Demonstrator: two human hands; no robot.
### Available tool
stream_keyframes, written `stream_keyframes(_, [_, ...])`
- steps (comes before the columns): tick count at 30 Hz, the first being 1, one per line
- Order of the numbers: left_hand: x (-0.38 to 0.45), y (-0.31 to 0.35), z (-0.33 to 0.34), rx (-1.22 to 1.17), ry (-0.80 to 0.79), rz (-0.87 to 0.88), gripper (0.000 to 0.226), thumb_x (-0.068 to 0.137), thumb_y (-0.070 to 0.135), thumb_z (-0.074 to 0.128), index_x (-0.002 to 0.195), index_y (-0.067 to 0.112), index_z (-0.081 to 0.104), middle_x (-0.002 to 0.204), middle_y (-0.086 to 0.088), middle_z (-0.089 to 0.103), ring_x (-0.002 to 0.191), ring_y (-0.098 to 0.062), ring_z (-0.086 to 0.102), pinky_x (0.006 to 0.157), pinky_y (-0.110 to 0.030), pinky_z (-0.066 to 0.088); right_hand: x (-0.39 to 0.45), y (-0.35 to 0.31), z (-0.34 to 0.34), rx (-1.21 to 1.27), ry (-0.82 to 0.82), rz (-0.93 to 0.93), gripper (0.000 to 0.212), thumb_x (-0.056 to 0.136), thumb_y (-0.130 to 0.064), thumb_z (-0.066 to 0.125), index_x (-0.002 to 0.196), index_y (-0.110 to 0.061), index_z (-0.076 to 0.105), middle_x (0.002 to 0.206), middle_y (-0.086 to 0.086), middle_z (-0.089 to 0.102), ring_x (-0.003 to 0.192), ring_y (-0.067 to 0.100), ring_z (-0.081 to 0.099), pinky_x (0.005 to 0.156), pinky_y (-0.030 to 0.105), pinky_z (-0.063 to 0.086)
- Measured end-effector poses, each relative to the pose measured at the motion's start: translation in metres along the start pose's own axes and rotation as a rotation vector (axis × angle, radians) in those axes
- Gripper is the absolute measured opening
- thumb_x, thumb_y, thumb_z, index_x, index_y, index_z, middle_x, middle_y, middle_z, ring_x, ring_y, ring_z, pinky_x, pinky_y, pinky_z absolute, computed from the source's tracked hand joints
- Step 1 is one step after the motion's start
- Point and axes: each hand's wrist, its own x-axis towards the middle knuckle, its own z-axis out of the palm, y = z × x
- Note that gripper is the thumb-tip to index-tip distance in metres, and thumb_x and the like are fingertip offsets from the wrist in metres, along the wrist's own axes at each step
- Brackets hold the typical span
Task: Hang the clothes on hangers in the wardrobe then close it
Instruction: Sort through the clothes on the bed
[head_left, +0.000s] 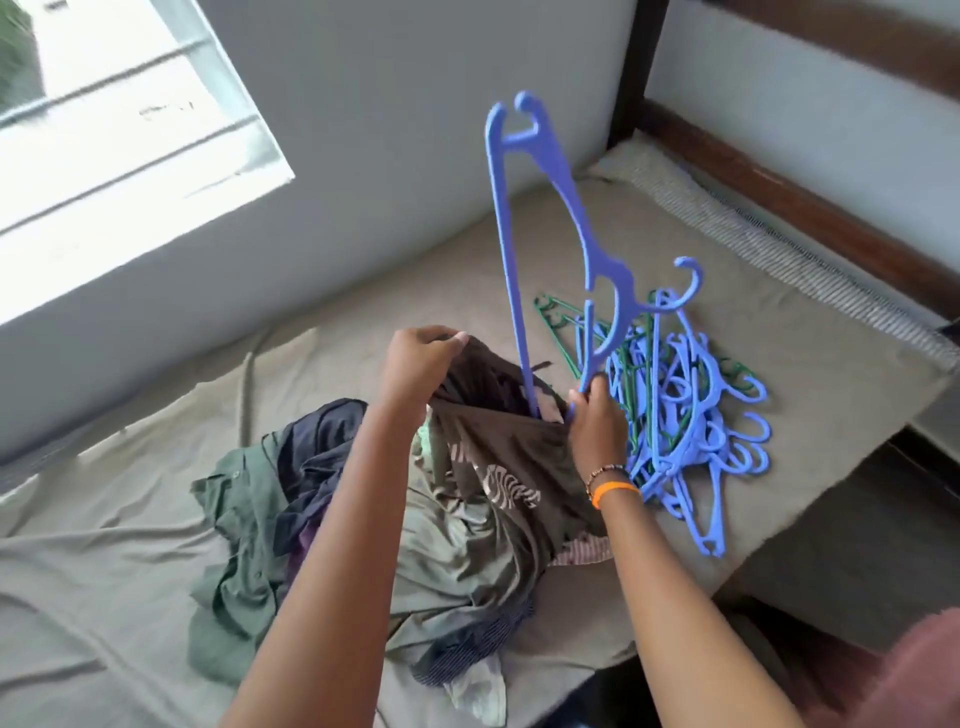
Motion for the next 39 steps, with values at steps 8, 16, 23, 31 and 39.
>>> stream_keyframes(8, [-0.068,-0.002,-0.028,-0.082,-0.16,0.118,0.017,0.091,0.001,0.055,0.096,-0.003,0.071,0.063,0.008,0.064,0.064,-0.002,0.058,0.058,-0.006,0.044,-0.061,-0.062,-0.048,0.408,0.093,-0.024,0.034,0.076,0.016,0.046,0.092,-0.013,0.051,0.081,0.004,0.061,0.081,0.028,0.062,0.082,0.043,0.051])
stream_keyframes(16, [-0.151,-0.014,-0.103,-0.458,-0.492,0.023,0.032,0.094,0.033,0.053,0.096,0.004,0.065,0.068,-0.006,0.066,0.064,-0.021,0.064,0.06,-0.025,0.053,-0.14,-0.059,-0.089,0.196,0.246,-0.094,0.037,0.079,0.009,0.061,0.115,0.003,0.053,0.106,0.025,0.065,0.1,0.035,0.061,0.083,0.033,0.041])
stream_keyframes(23, [-0.202,-0.021,-0.122,-0.602,-0.712,-0.033,0.067,0.082,0.067,0.043,0.063,0.009,0.073,0.069,-0.008,0.063,0.06,-0.021,0.063,0.06,-0.026,0.05,-0.207,-0.028,-0.136,-0.118,0.581,-0.015,0.041,0.079,0.013,0.054,0.119,0.006,0.052,0.113,0.026,0.059,0.107,0.04,0.054,0.089,0.041,0.038])
stream_keyframes(31, [-0.241,-0.008,-0.106,-0.576,-0.725,0.023,0.058,0.071,0.066,0.055,0.051,0.012,0.047,0.059,-0.005,0.03,0.053,-0.02,0.031,0.053,-0.028,0.024,-0.275,-0.026,-0.186,0.056,0.564,0.015,0.028,0.074,0.012,0.063,0.095,-0.007,0.058,0.086,0.014,0.061,0.078,0.024,0.053,0.063,0.026,0.031])
stream_keyframes(39, [-0.289,-0.012,-0.066,-0.483,-1.007,-0.04,0.058,0.055,0.039,0.069,0.1,0.003,0.062,0.093,-0.01,0.045,0.075,-0.025,0.047,0.067,-0.035,0.04,-0.381,-0.002,-0.253,0.528,0.568,-0.067,0.02,0.078,-0.045,0.064,0.078,-0.025,0.059,0.06,-0.019,0.057,0.061,-0.004,0.048,0.06,0.009,0.037])
